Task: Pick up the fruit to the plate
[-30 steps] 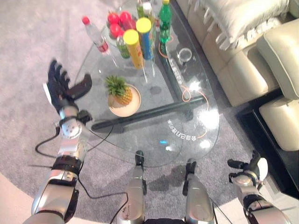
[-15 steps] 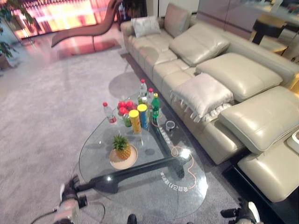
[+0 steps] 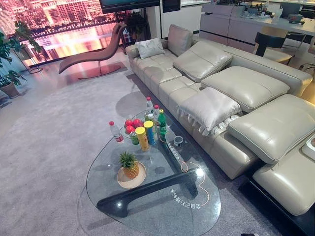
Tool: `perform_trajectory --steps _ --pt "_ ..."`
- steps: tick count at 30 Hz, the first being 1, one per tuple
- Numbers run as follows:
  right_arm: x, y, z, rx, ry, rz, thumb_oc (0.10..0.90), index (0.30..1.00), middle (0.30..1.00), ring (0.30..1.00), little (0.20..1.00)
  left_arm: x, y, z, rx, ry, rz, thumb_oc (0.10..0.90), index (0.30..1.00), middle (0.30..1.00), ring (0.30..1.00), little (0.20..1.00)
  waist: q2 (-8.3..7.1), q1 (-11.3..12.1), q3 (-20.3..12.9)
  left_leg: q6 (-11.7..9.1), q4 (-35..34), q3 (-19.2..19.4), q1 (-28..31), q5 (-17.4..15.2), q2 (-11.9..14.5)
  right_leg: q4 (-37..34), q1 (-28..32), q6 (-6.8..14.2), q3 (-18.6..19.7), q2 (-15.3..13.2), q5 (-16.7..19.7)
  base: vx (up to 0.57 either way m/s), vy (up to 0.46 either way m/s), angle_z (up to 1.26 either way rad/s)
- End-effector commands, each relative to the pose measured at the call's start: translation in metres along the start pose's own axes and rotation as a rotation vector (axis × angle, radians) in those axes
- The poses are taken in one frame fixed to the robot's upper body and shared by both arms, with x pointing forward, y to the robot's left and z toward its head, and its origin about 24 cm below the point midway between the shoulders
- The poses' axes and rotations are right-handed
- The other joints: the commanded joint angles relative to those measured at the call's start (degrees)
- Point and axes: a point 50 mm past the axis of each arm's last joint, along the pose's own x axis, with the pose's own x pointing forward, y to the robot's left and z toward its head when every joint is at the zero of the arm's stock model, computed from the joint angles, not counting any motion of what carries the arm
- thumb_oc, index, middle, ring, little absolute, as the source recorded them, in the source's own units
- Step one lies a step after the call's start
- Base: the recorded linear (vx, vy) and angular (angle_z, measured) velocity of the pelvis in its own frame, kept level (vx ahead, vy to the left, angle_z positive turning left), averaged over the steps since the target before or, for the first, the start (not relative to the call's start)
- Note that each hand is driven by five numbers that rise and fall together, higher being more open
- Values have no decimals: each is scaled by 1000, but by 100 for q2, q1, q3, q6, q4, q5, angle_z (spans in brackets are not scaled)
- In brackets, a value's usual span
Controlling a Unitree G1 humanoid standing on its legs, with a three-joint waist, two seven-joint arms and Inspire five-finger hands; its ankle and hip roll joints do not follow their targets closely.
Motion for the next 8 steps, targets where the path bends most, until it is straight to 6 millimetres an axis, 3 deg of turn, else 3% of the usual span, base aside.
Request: perform_trajectory --steps 1,8 --pt "2 -6 29 -47 -30 -23 800 900 900 900 900 0 7 34 60 -36 24 800 900 900 900 900 -133 99 241 -35 36 161 358 -491 4 104 -16 77 -312 -139 94 0 0 0" --pt "2 -8 31 -76 -28 -32 800 900 900 900 900 -1 8 38 52 -33 32 800 900 900 900 900 -120 59 292 -30 36 187 381 -491 11 132 -32 81 -280 -167 92 -10 -2 -1"
